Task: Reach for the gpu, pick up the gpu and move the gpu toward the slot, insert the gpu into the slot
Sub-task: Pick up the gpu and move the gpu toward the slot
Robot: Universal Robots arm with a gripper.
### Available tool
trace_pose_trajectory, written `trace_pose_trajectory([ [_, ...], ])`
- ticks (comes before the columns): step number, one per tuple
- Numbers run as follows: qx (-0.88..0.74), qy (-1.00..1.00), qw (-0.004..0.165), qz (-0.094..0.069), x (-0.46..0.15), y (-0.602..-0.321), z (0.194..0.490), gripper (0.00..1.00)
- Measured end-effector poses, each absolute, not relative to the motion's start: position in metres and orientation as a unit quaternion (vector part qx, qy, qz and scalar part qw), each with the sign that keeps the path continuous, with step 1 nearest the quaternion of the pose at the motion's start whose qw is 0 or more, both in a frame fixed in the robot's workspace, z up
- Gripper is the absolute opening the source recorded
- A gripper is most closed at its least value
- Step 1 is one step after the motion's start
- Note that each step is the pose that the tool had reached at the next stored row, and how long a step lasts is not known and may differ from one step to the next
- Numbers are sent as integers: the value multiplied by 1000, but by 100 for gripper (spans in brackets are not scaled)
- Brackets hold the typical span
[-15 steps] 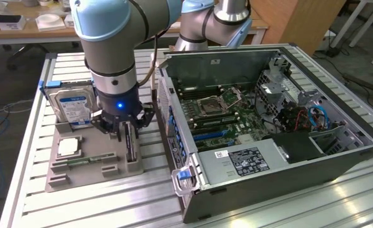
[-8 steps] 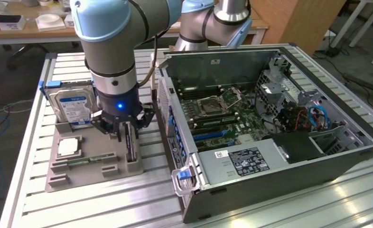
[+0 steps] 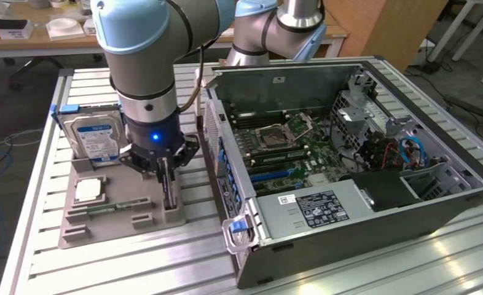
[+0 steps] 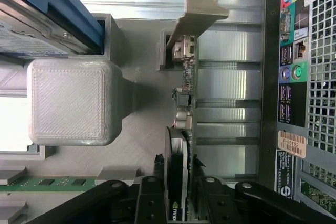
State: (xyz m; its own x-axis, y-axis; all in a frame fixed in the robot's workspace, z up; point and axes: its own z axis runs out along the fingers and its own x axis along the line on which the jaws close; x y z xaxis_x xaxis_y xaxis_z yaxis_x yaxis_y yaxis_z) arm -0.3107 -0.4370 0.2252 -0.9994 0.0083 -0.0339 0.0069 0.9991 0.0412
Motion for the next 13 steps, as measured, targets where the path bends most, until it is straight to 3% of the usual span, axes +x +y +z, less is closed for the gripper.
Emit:
trace_pose_trajectory([
  [3,4,1000,17,20,-311,-437,225,26],
  [13,4,1000,17,21,-311,-437,225,26],
])
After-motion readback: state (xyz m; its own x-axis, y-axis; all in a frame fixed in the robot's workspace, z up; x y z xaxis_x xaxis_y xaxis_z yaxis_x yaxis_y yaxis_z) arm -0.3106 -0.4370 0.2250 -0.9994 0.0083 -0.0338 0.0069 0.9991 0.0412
